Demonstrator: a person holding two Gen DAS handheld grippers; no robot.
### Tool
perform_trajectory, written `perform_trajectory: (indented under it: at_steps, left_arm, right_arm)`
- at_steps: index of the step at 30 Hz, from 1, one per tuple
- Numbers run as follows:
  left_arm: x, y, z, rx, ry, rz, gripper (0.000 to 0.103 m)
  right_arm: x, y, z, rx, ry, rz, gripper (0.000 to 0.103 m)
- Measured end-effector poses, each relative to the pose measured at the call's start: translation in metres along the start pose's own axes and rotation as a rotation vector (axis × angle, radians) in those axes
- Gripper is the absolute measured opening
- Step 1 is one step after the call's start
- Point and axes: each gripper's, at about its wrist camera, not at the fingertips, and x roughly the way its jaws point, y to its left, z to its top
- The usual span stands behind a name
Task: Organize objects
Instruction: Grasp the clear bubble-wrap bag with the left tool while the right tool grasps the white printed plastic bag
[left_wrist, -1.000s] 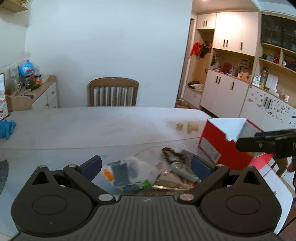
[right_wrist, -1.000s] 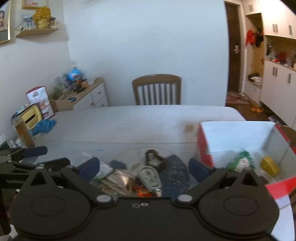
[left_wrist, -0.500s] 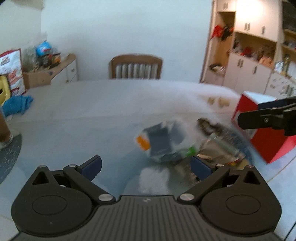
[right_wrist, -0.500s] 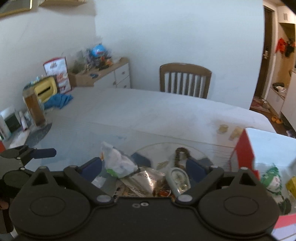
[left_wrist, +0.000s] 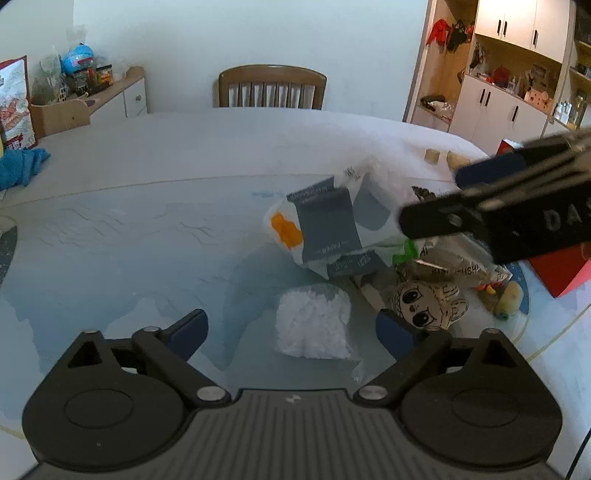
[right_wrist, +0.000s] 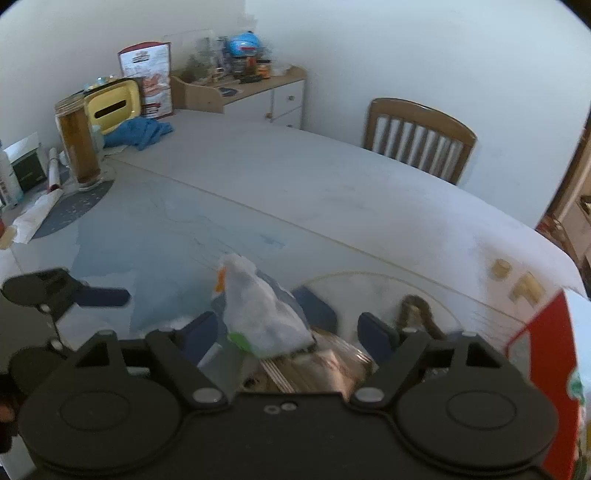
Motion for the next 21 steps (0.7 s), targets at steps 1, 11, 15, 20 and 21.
perform_trajectory:
  at_steps: [1,11,15,20,21]
  left_arm:
    - [0.001,-0.001,0.000,0.003,0.004,-0.005,0.095]
    - [0.009,-0.004,-0.005,0.027,0.028,-0.032,0.066]
    - [0.009,-0.003,-0.005,0.017,0.029,-0.039,0.058]
    - [0.006,-0.001,-0.003,0.007,0.021,-0.045,0.048]
    - [0.005,-0.001,-0.002,0.007,0.014,-0.042,0.044]
  right_arm:
    - [0.003,0.002,0.002,-0.013,0.003,0.003,0.079]
    - [0.031,0.015,0.003,-0.090,0.065,0.016,0.066]
    - [0.036,0.014,0.002,-0.075,0.078,0.006,0.057]
    - [0.036,0.016,0.002,-0.070,0.067,0.004,0.047]
    - [0.036,0.016,0.002,-0.069,0.062,0.000,0.045]
